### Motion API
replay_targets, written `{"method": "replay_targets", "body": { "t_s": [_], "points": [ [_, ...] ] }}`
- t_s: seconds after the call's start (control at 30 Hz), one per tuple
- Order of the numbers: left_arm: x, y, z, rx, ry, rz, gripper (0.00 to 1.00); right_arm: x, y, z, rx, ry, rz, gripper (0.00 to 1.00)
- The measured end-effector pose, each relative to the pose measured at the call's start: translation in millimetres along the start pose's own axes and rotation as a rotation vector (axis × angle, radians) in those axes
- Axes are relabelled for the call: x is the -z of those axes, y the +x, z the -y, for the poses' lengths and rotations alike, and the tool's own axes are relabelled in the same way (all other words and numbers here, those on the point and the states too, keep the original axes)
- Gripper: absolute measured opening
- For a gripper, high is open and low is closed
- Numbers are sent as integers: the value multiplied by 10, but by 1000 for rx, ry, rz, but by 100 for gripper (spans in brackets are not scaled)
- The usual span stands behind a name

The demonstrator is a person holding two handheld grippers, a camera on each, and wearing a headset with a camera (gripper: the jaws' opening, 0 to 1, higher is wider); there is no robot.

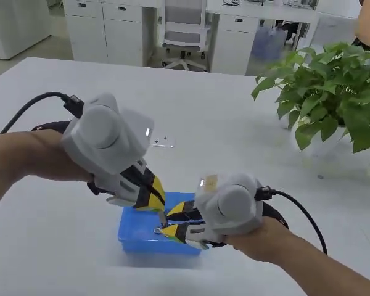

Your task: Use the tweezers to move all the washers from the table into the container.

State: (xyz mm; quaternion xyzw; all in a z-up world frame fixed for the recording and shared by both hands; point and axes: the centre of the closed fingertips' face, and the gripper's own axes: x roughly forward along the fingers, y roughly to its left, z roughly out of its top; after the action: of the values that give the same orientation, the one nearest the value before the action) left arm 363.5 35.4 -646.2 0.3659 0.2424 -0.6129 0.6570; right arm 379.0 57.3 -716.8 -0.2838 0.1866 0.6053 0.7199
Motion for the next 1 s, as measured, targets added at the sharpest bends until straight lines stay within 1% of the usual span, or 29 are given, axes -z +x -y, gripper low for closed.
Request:
{"method": "replay_targets", "body": {
  "t_s": [0.07,0.13,0.3,0.4,0.47,0.67,0.73,0.77,0.97,1.0],
  "points": [
    [-13,-5,14,1,0,5,6,-19,-1,-21,-9,2,9,15],
    [-16,-11,21,-2,-2,6,6,-15,-2,-21,-4,-7,4,13],
    [11,-29,41,-11,-8,2,6,-13,-15,-50,-7,-8,1,10],
    [31,-35,73,-14,-15,2,5,-1,-22,-73,-6,-11,-6,9],
    [53,-32,110,-10,-18,1,5,13,-25,-116,-12,-13,-9,8],
    [147,1,217,-5,-26,-10,6,87,-45,-248,-18,-32,-34,7],
    [191,14,244,-5,-30,-19,6,106,-55,-266,-15,-42,-41,6],
    [224,22,265,-2,-30,-28,6,119,-65,-292,-26,-39,-45,6],
    [378,80,310,-10,-19,-73,6,160,-101,-331,-29,-54,-63,6],
    [402,91,327,-5,-15,-84,6,169,-106,-351,-33,-67,-71,5]
  ]
}}
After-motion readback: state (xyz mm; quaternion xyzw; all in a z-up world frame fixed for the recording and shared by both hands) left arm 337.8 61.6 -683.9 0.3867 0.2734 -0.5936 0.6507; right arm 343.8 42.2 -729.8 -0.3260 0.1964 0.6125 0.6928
